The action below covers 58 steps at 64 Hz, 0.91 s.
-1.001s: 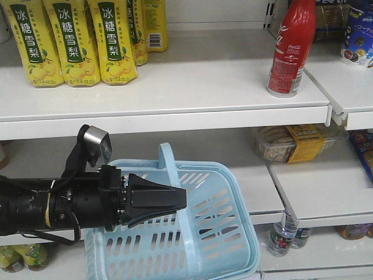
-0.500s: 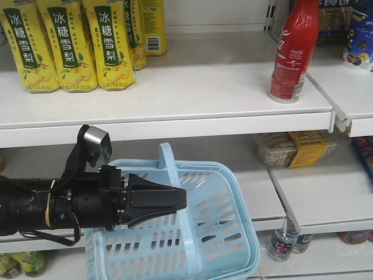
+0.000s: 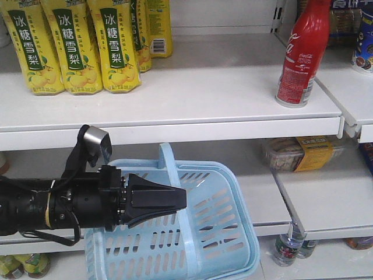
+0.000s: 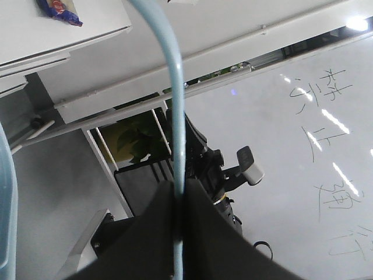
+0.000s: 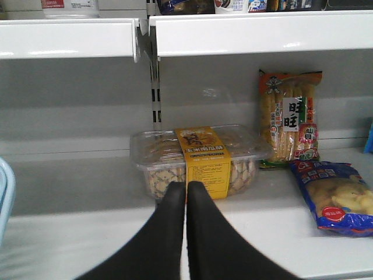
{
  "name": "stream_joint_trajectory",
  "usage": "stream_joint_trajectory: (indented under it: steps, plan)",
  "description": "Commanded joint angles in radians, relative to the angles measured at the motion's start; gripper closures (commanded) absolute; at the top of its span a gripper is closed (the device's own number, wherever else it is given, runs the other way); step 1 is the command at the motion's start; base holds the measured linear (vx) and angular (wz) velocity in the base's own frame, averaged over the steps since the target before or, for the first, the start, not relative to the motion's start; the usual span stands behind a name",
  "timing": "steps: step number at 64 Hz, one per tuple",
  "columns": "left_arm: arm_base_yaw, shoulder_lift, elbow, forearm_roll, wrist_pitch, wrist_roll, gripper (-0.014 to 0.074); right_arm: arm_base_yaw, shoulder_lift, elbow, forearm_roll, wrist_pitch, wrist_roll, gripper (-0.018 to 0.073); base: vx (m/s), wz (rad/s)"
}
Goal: Place coke in basket with both arms
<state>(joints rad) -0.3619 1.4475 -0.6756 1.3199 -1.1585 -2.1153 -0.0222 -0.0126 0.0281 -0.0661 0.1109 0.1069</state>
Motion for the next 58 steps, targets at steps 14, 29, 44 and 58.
stream_joint_trajectory:
  steps: [14, 29, 44, 58]
  plan:
    - [-0.005, -0.037, -0.020, -0.070, -0.219, -0.001, 0.0603, -0.006, -0.014, 0.015, -0.003, -0.077, -0.005, 0.0564, 0.00, 0.01]
    - [-0.005, -0.037, -0.020, -0.070, -0.219, -0.001, 0.0603, -0.006, -0.014, 0.015, -0.003, -0.077, -0.005, 0.0564, 0.00, 0.00]
    - [-0.005, -0.037, -0.020, -0.070, -0.219, -0.001, 0.0603, -0.006, -0.014, 0.015, -0.003, -0.077, -0.005, 0.0564, 0.00, 0.00]
    - [-0.005, -0.037, -0.020, -0.070, -0.219, -0.001, 0.0603, -0.006, -0.014, 0.015, -0.003, -0.077, -0.005, 0.0564, 0.00, 0.00]
